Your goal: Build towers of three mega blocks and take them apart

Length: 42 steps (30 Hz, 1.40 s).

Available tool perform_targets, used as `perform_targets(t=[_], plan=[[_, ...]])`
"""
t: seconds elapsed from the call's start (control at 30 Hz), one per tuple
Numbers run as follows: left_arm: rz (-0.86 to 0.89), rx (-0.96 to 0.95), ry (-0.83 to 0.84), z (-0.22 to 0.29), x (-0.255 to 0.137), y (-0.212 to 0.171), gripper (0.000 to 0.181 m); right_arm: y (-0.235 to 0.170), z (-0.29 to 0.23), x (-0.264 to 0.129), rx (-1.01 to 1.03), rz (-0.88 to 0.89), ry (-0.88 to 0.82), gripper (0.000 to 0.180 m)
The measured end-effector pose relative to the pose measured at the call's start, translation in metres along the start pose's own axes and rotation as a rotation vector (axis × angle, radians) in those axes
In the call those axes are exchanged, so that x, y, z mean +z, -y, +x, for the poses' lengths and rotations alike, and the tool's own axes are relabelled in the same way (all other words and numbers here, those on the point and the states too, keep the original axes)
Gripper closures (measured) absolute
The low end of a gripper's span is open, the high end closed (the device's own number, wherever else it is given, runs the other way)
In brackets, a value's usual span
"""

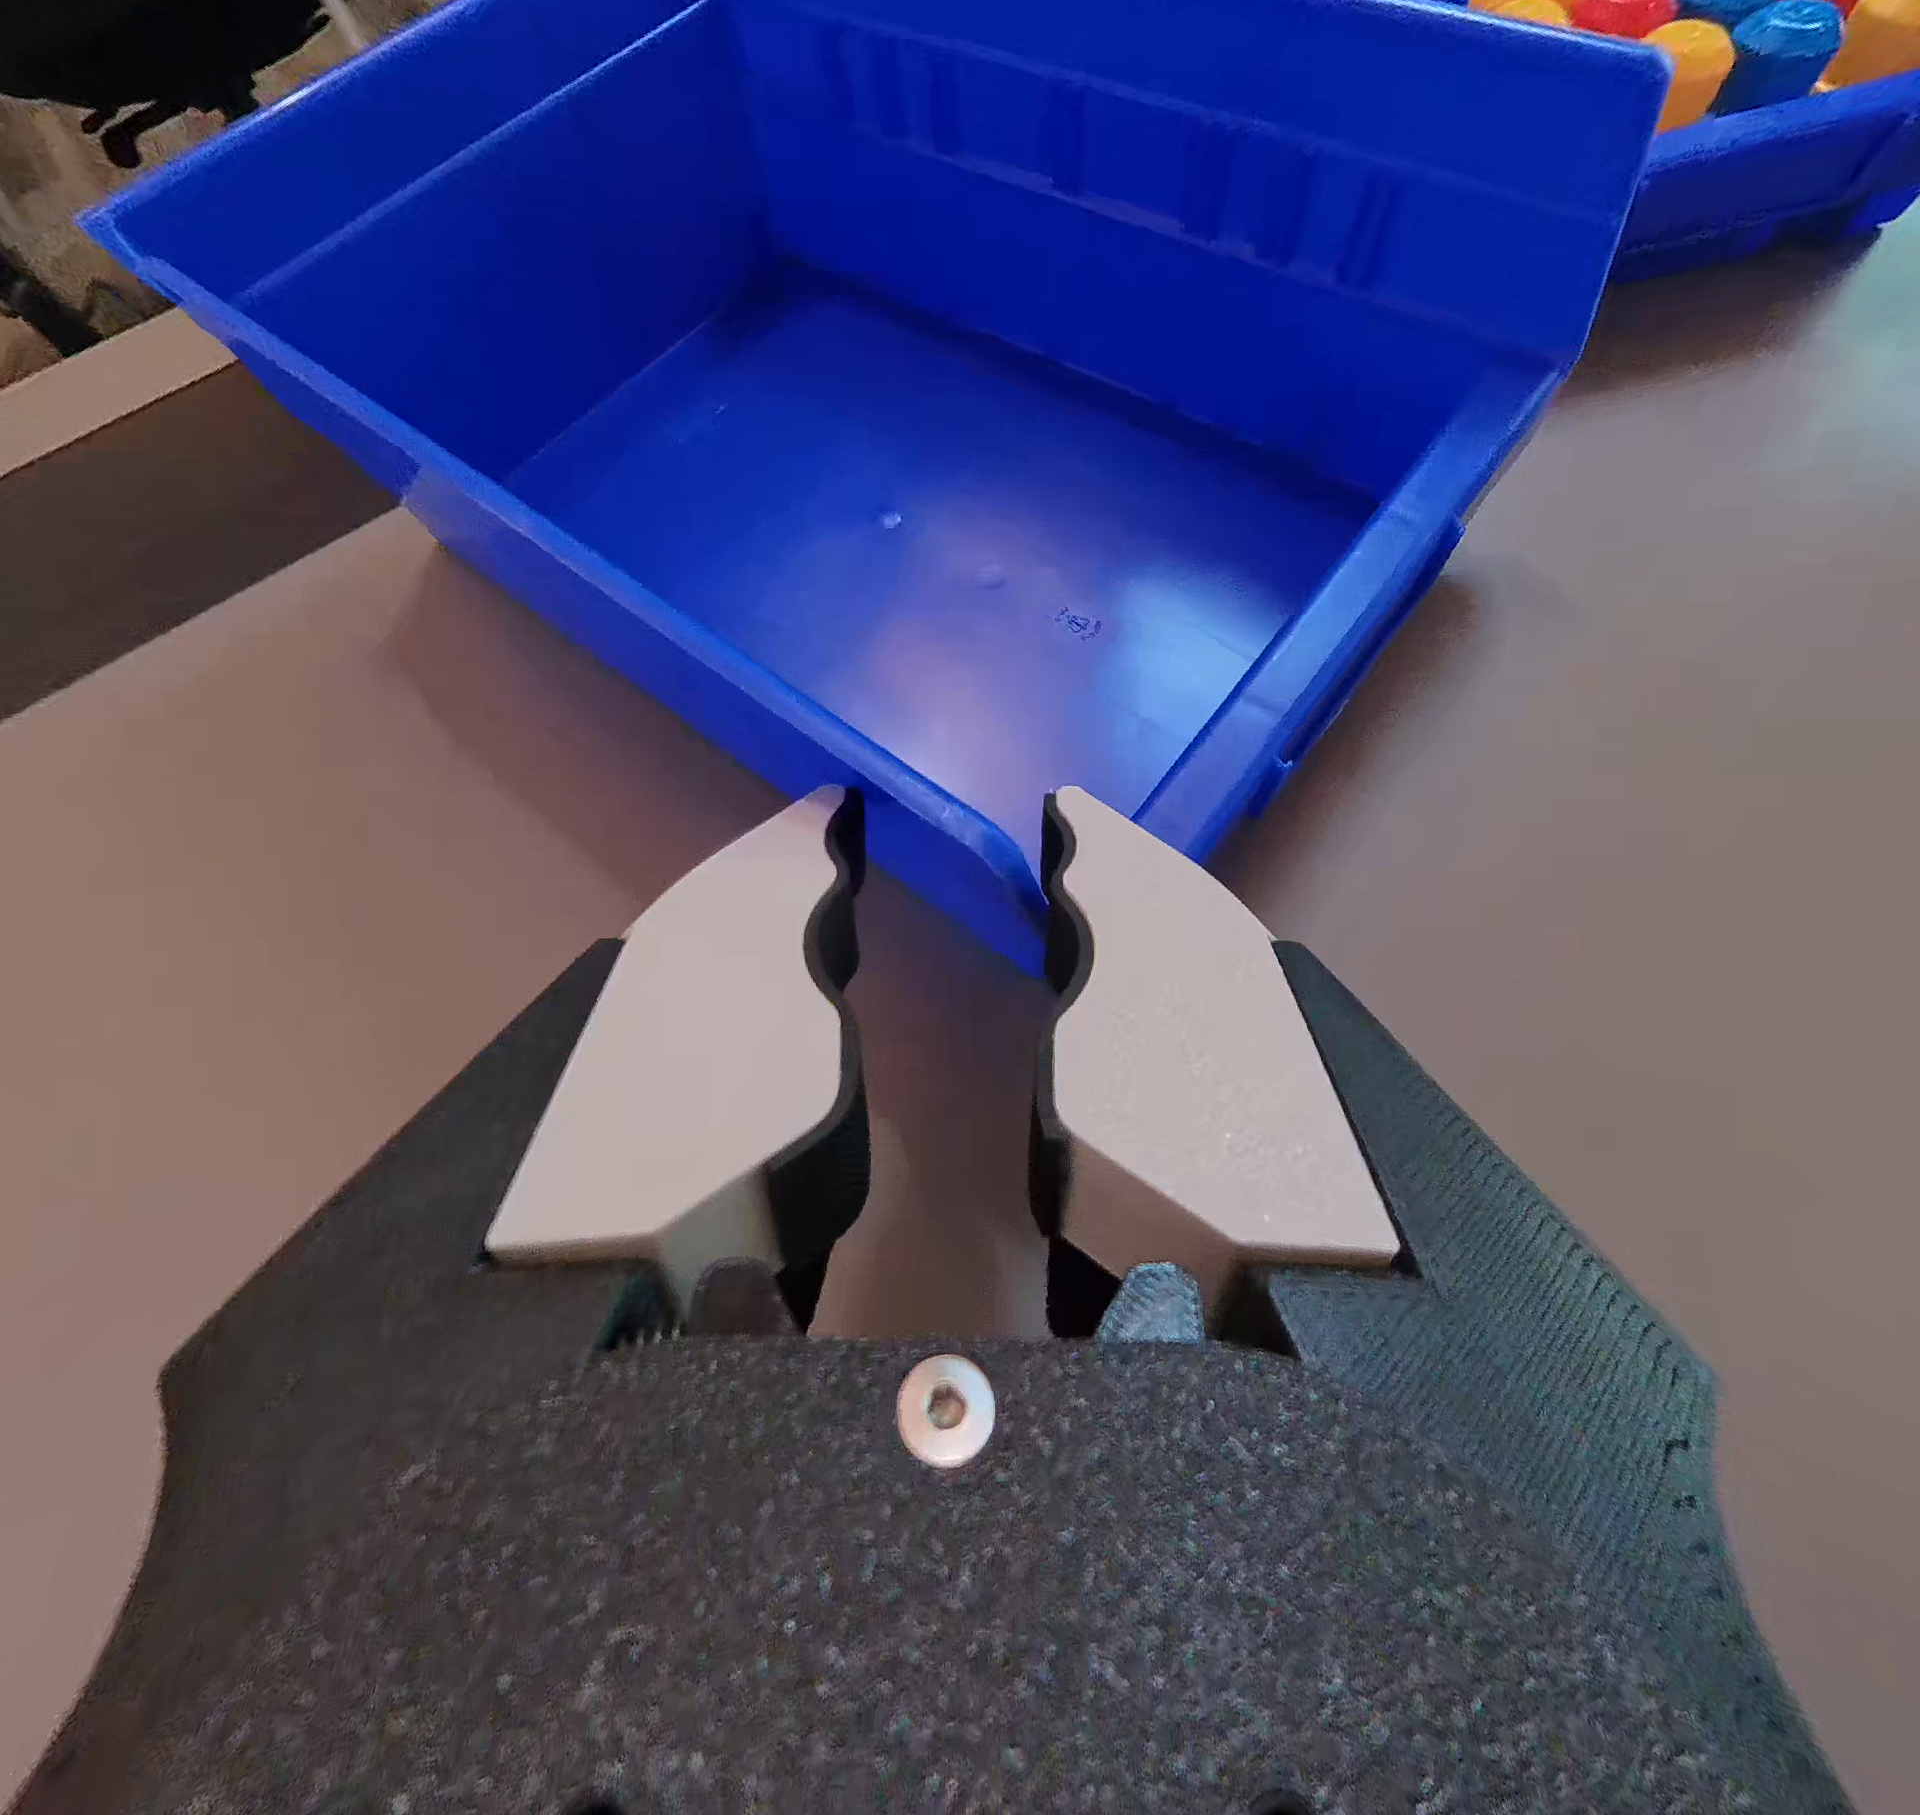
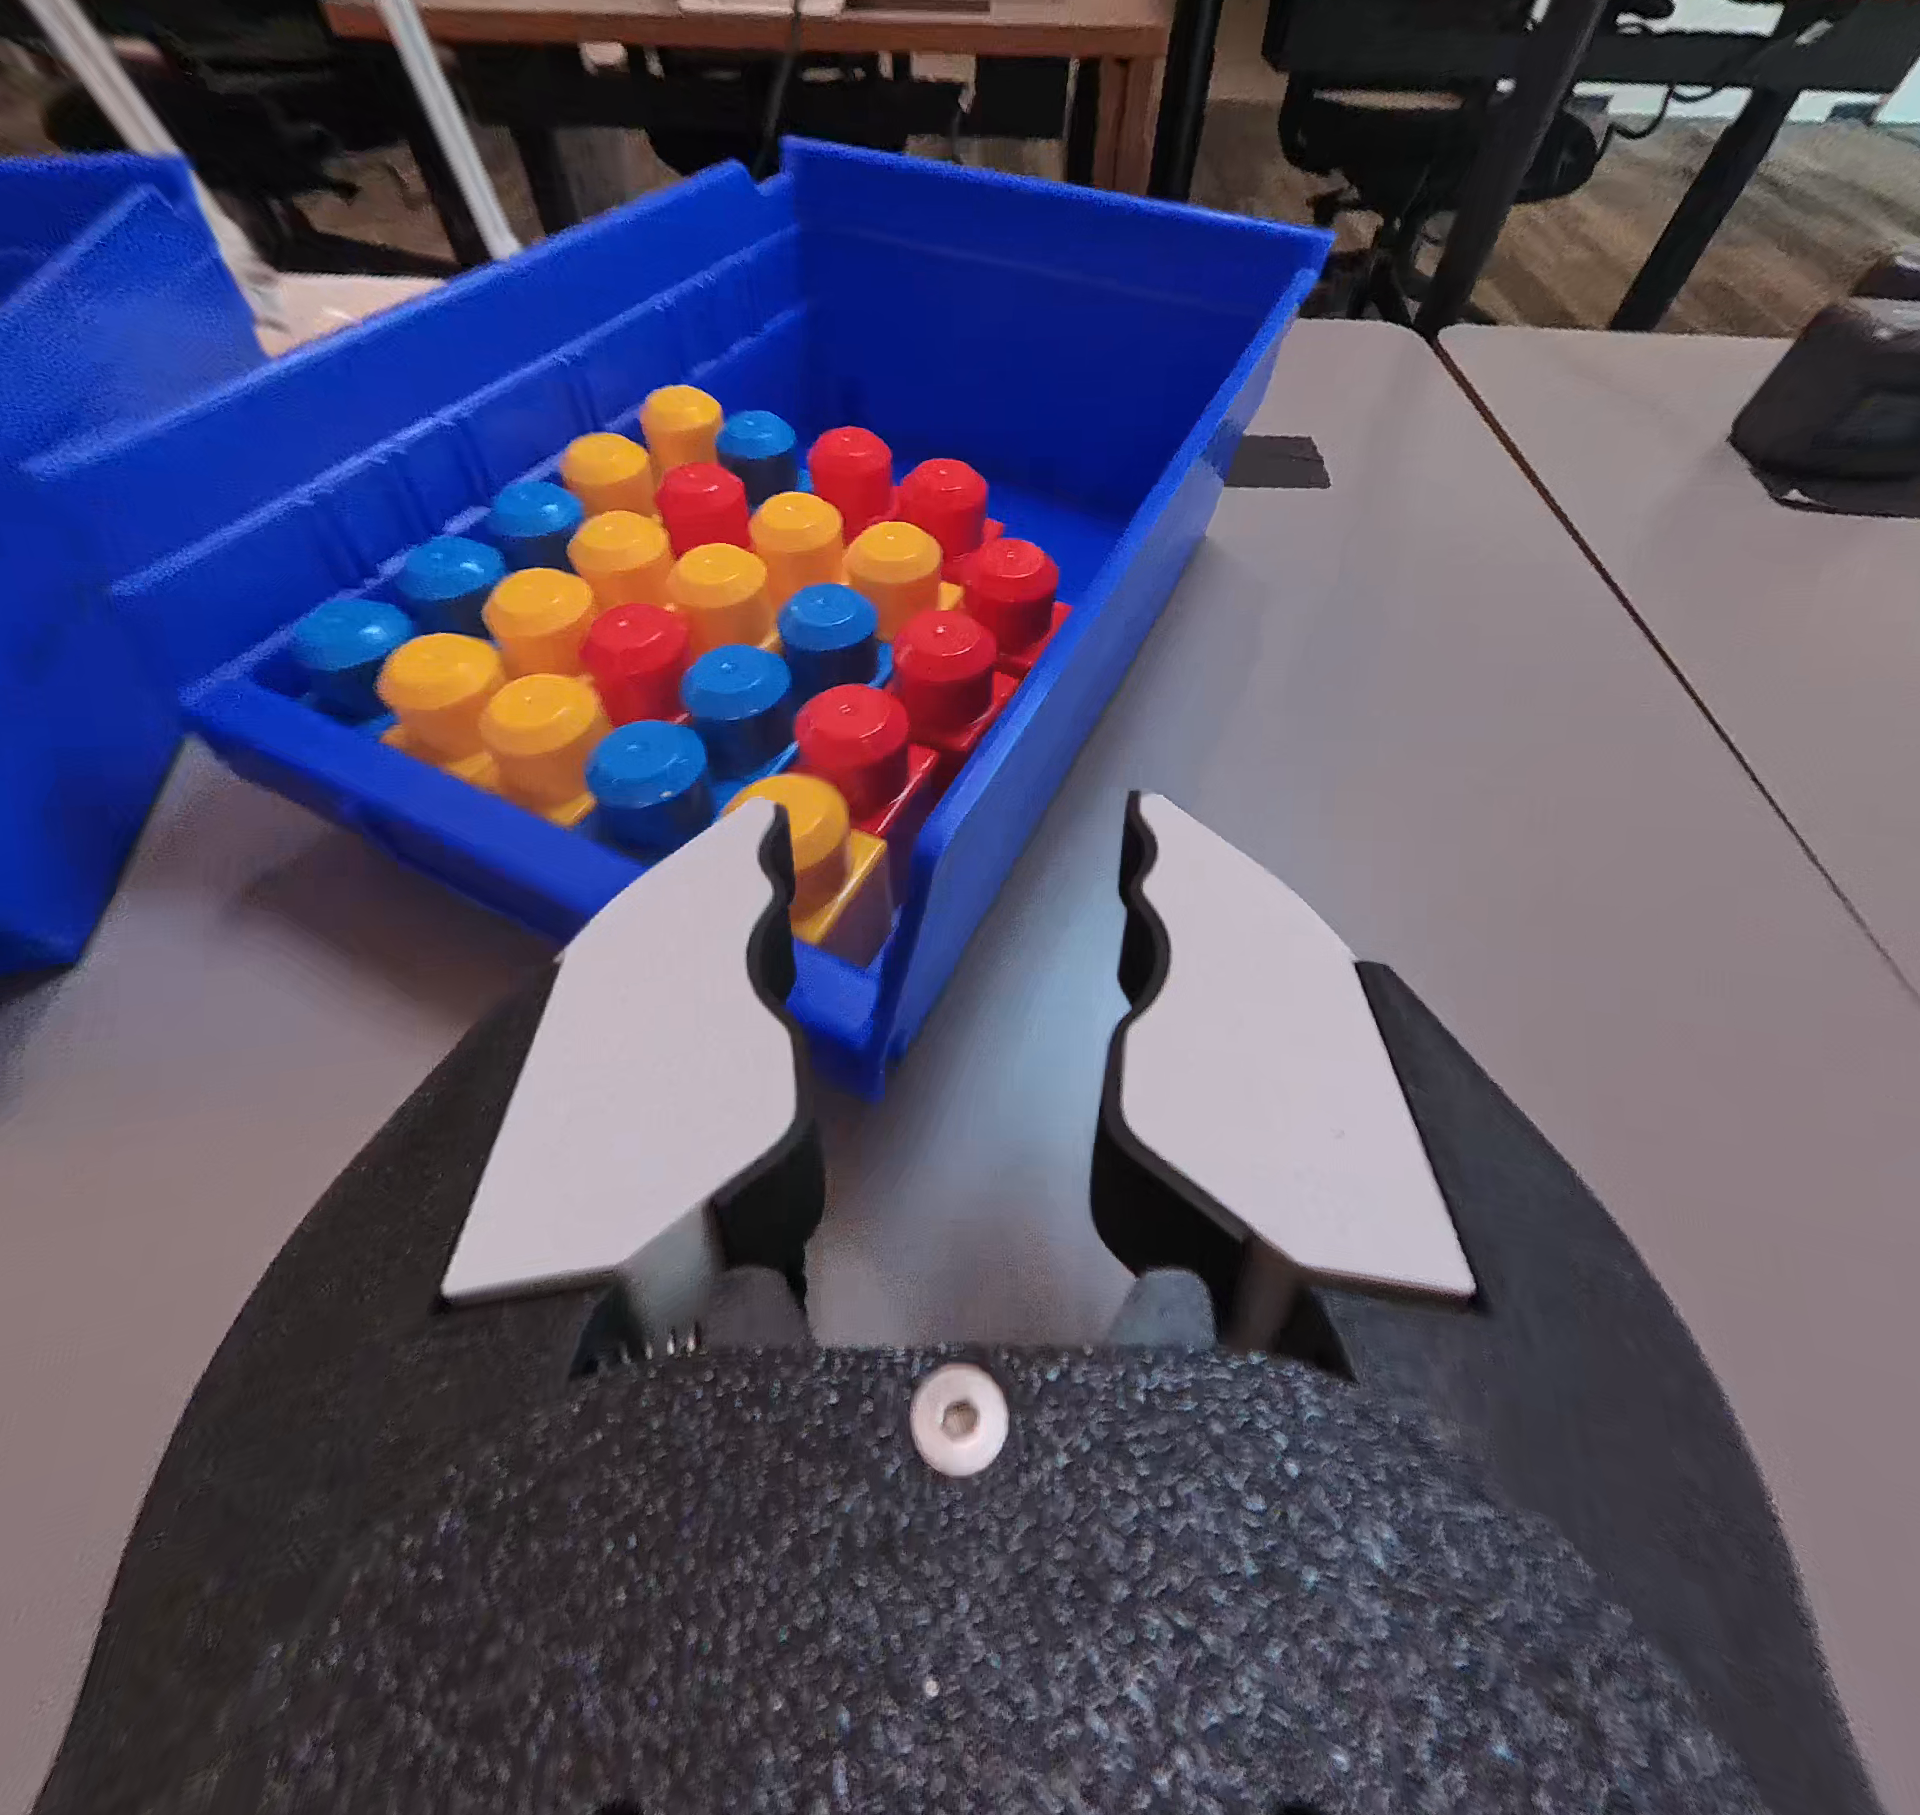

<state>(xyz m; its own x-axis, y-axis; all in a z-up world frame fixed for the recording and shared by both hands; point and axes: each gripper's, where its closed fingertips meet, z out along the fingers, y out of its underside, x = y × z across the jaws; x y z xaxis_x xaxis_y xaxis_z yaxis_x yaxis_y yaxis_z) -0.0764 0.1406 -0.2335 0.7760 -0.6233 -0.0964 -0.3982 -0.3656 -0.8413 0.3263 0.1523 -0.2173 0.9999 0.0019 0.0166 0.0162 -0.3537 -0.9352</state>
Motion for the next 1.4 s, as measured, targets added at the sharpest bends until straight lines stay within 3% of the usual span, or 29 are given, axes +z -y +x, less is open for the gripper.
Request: perform_targets(t=[0.1, 0.13, 0.2, 0.3, 0.4, 0.5, 0.57, 0.67, 0.9, 0.97, 1.07, 1.13, 1.27, 1.4], plan=[[0.019, 0.003, -0.042, 0.010, 0.019, 0.013, 0.148, -0.005, 0.009, 0.024, -0.009, -0.070, -0.008, 0.128], [0.027, 0.008, -0.056, 0.013, 0.024, 0.017, 0.147, -0.005, 0.007, 0.027, 0.026, -0.077, 0.022, 0.150], [0.048, 0.029, -0.092, 0.017, 0.033, 0.023, 0.147, -0.005, 0.019, 0.025, 0.004, -0.079, -0.036, 0.166], [0.065, 0.009, -0.148, 0.015, 0.038, 0.027, 0.147, -0.011, 0.043, 0.013, 0.003, -0.093, -0.106, 0.174], [0.106, 0.007, -0.114, 0.008, 0.024, 0.033, 0.143, -0.021, 0.066, -0.011, 0.041, -0.097, -0.141, 0.176], [0.196, 0.117, -0.013, 0.011, -0.005, 0.052, 0.150, -0.034, 0.078, -0.046, 0.049, -0.097, -0.159, 0.175], [0.237, 0.157, -0.088, 0.045, -0.021, 0.063, 0.155, -0.043, 0.077, -0.070, 0.036, -0.100, -0.167, 0.175], [0.201, 0.192, -0.282, 0.120, -0.025, 0.059, 0.149, -0.054, 0.059, -0.103, 0.018, -0.097, -0.151, 0.173], [0.071, 0.174, -0.536, 0.243, 0.015, 0.042, 0.134, -0.069, 0.022, -0.158, 0.082, -0.037, -0.106, 0.175], [0.060, 0.186, -0.491, 0.253, 0.022, 0.043, 0.172, -0.068, 0.015, -0.163, 0.079, -0.026, -0.104, 0.176], [0.091, 0.222, -0.417, 0.250, 0.021, 0.044, 0.181, -0.060, 0.008, -0.172, 0.073, -0.005, -0.095, 0.176], [0.086, 0.197, -0.446, 0.248, 0.014, 0.042, 0.176, -0.054, 0.005, -0.178, 0.048, 0.006, -0.099, 0.176], [0.116, 0.107, -0.620, 0.246, -0.016, 0.042, 0.148, -0.047, 0.005, -0.180, 0.060, 0.019, -0.090, 0.176], [0.128, 0.057, -0.683, 0.256, -0.037, 0.041, 0.143, -0.044, 0.004, -0.181, 0.064, 0.025, -0.098, 0.176]])
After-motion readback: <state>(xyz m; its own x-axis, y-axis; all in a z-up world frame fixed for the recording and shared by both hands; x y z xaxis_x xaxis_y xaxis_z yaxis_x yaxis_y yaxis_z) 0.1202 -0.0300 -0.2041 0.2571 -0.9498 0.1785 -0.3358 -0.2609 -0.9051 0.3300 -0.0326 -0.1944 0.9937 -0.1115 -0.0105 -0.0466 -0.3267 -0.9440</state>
